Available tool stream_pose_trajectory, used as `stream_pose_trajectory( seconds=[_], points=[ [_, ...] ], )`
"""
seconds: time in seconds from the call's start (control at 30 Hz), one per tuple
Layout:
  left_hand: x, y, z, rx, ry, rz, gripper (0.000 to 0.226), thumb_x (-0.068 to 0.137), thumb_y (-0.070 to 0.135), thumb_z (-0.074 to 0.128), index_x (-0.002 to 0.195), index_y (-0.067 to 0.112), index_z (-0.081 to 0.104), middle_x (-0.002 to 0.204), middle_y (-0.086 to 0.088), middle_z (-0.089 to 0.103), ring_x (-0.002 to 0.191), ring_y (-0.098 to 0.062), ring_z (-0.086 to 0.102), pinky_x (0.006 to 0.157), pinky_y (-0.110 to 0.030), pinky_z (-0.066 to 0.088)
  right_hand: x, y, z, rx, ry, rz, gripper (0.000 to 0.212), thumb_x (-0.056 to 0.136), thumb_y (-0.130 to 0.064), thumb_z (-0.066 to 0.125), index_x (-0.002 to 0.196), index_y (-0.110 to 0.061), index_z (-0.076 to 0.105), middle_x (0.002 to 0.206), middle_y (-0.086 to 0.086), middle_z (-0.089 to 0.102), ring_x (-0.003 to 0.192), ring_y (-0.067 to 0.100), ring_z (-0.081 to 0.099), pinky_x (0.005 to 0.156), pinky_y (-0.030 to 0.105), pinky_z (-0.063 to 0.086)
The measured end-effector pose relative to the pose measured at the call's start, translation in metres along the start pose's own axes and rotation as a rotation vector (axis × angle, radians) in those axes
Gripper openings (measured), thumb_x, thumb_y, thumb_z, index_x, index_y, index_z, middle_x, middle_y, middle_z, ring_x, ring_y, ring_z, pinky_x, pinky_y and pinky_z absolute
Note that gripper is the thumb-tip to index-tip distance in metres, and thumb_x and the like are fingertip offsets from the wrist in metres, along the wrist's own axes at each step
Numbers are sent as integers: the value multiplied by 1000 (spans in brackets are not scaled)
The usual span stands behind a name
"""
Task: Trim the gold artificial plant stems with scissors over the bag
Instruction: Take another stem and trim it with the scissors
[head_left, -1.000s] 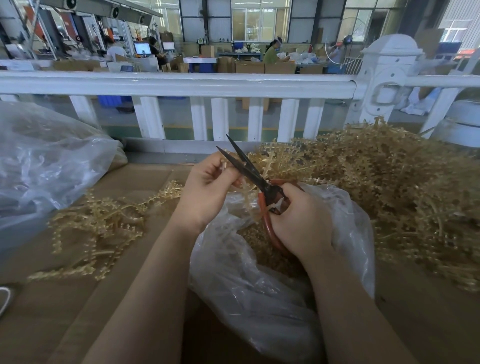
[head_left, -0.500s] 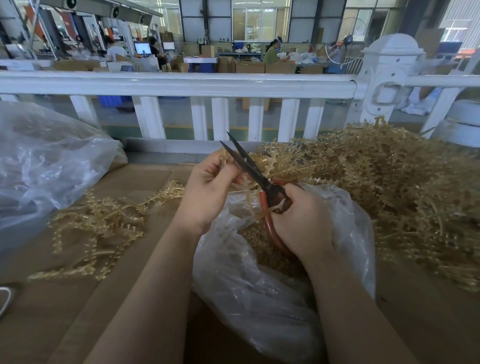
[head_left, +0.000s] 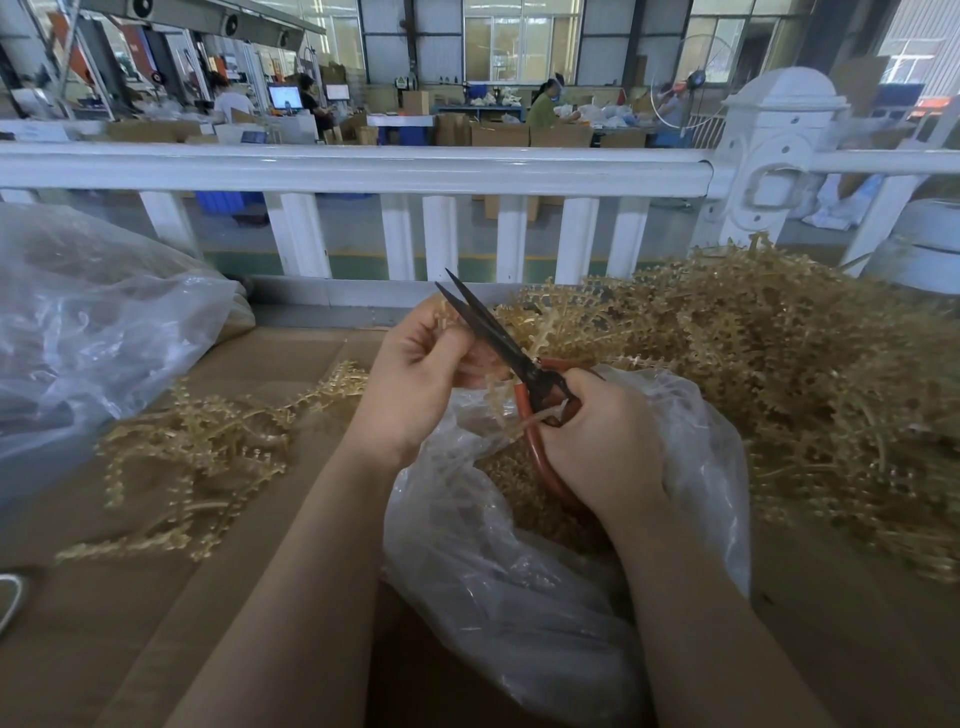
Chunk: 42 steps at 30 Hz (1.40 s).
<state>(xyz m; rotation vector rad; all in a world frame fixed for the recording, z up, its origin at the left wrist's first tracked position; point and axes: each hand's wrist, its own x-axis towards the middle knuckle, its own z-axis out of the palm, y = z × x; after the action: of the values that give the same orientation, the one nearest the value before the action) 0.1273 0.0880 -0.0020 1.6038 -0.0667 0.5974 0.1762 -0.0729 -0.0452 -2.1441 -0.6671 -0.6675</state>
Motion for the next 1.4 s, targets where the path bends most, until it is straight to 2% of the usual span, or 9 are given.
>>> stream_pose_trajectory(
  seconds=[0.1,0.37,0.47,0.67,0.8,0.93,1.0,1.17,1.4],
  points=[
    [1,-2,1,-27,49,-66,17,105,16,46,98,12,61,84,-3,76,71,-19,74,58,-24,54,-1,2,0,-20,-42,-31,47,84,-62,46,58,-22,49,49,-8,46,45,6,45,43,17,32],
    [6,-9,-9,-146,249,-203,16,107,17,38,108,6,50,82,-12,75,64,-21,73,50,-24,52,-1,1,3,63,-45,-36,39,88,-56,54,59,-32,44,48,-13,44,44,5,46,46,15,35],
    [6,-6,-9,-218,218,-221,13,107,17,37,99,13,47,78,-8,76,59,-16,71,50,-24,53,2,5,4,279,-40,125,36,90,-36,71,60,-26,55,49,-12,50,49,5,50,50,18,38],
    [5,-3,-2,-301,103,-228,14,107,17,37,98,11,46,85,-15,76,66,-21,74,53,-24,54,8,2,0,668,-56,345,36,91,-35,73,69,-7,68,57,1,64,54,15,59,57,23,49],
    [4,-5,0,-333,49,-234,13,107,17,39,98,10,45,86,-18,75,66,-24,73,52,-25,55,11,0,0,679,-109,390,27,90,-35,74,70,-16,74,68,1,73,77,35,70,77,40,55],
    [2,-5,4,-301,43,-258,14,106,18,43,94,12,48,89,-22,74,63,-23,72,51,-25,55,13,-1,0,694,-142,433,32,89,-17,71,58,-26,71,72,-4,74,78,14,71,75,27,47],
    [3,-5,3,-305,21,-280,12,101,24,53,96,14,50,92,-20,75,60,-20,70,51,-25,55,14,0,-1,707,-137,470,25,88,-17,71,64,-23,72,73,-3,74,79,22,70,75,31,49],
    [0,0,4,-214,-110,-330,51,57,40,83,96,13,65,89,-10,77,66,-14,72,56,-20,55,13,-2,-1,679,-108,486,17,79,-38,74,77,-21,74,72,6,72,76,32,69,80,50,57],
    [-1,-3,4,-149,-162,-365,19,70,10,80,88,12,78,72,-3,74,59,-9,64,60,-18,52,12,-4,0,665,-101,432,2,79,-32,75,77,-32,74,74,7,71,67,18,66,79,53,57]
  ],
)
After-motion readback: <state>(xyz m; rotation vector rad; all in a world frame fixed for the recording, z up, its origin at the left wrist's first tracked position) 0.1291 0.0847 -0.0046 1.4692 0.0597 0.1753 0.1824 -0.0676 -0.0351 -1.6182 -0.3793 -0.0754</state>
